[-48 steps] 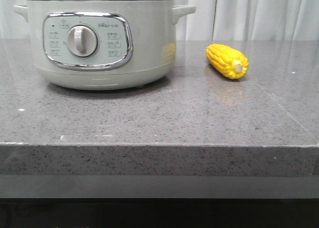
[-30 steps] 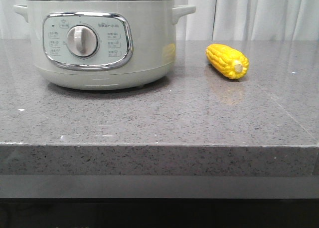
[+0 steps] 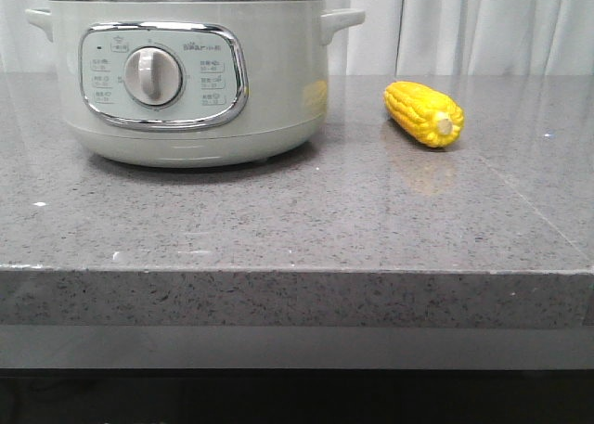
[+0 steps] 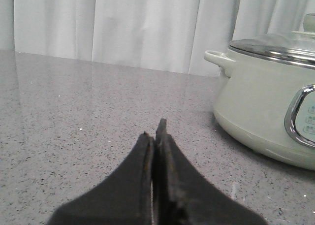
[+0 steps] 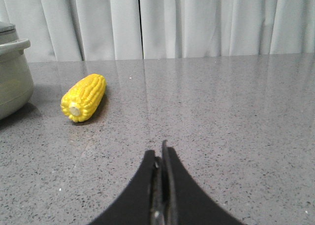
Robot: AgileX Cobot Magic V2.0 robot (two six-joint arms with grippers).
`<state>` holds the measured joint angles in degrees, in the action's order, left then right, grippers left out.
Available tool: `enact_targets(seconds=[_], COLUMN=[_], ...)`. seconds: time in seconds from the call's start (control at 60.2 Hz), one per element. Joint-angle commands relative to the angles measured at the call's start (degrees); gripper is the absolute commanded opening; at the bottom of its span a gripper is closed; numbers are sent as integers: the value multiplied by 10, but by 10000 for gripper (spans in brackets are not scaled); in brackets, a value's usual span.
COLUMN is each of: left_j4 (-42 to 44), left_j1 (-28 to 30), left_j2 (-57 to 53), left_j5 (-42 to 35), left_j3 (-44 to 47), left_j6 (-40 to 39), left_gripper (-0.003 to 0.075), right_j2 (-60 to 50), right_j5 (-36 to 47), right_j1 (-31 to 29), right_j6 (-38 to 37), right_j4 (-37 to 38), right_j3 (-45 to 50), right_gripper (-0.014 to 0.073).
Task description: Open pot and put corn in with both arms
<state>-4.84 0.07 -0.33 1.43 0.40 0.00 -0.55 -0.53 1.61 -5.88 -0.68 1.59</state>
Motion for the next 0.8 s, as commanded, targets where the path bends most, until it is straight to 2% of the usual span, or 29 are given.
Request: enact_targets(seconds=[0.0,0.282,0.448,0.647,0.78], left_j4=[-2,-4,-4,-4,-4], left_j1=[-1,-1,-1,-1,-1], left_j2=[-8,5,60,155,213], left_j5=[-67,-24,53,162,207], left_j3=[1,-139,-266,-405,-465], left_j6=[-5,-6,-6,-6,-6], left_gripper=[-20,-20,-20,-20,-20], right_j2=[-12,-8,29,124,187], right_j5=[58,22,-35,-123,-184], right_j1=[-4,-3,-3,-3,-3], right_j6=[-1,-1,-1,-1,-1], right_j4=[7,7,10,10,10], right_j3=[-8,-115,-226,-350,-414], right_gripper=[-69,-69,-69,-69,-69])
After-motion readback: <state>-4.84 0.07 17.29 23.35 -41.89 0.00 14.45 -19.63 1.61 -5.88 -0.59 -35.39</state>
